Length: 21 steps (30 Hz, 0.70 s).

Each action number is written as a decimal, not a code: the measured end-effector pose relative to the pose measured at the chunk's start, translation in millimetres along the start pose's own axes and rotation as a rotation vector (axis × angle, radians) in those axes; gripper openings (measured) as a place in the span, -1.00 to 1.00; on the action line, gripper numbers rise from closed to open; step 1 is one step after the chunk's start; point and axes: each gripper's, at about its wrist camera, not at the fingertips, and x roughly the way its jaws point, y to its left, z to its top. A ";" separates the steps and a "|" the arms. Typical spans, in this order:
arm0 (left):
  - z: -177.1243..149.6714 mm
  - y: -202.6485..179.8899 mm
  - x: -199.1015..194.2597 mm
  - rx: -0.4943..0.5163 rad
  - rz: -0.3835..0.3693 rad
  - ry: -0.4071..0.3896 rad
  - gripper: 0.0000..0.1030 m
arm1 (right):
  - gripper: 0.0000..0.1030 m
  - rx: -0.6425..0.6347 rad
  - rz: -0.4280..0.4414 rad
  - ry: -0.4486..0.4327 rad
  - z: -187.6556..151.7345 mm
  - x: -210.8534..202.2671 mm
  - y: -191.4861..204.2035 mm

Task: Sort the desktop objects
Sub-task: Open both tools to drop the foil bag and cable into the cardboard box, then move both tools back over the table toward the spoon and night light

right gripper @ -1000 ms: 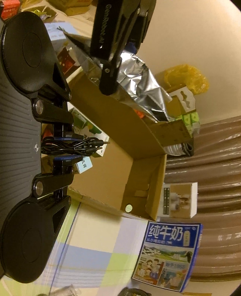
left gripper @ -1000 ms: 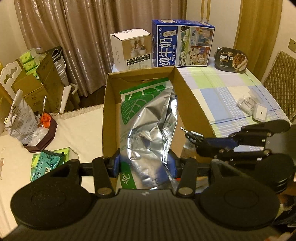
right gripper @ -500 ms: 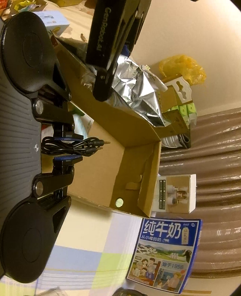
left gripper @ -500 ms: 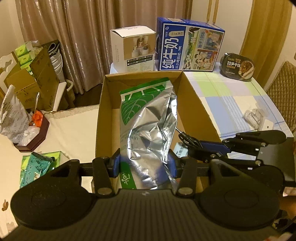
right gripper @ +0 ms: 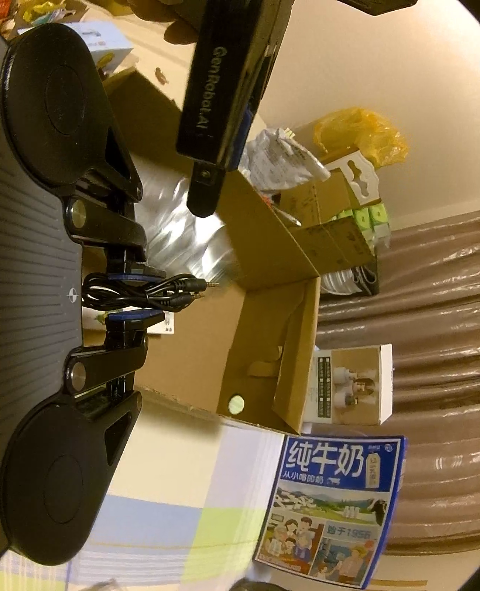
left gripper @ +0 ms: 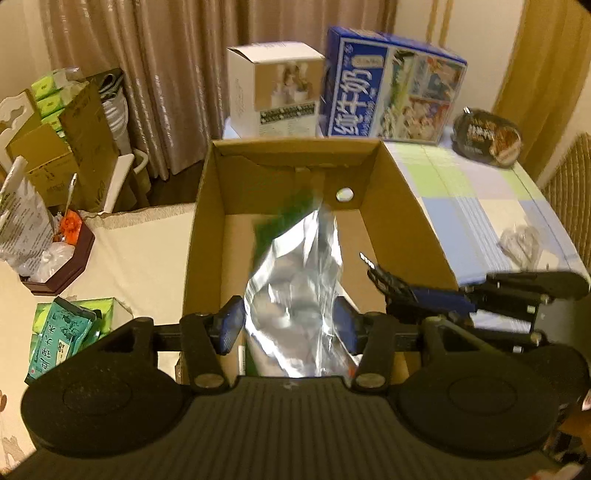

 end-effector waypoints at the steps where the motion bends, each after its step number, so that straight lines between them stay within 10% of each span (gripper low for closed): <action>1: 1.0 0.7 -1.5 -0.005 -0.002 -0.005 -0.01 | -0.72 0.005 -0.001 -0.003 0.2 -0.8 -0.1; 6: 1.2 4.3 -12.4 -0.017 0.012 -0.032 0.15 | 0.05 0.025 -0.016 -0.042 0.9 -10.4 -4.0; 21: -26.0 -1.5 -43.0 -0.039 0.035 -0.056 0.34 | 0.11 0.085 -0.074 -0.120 -10.5 -87.4 -28.9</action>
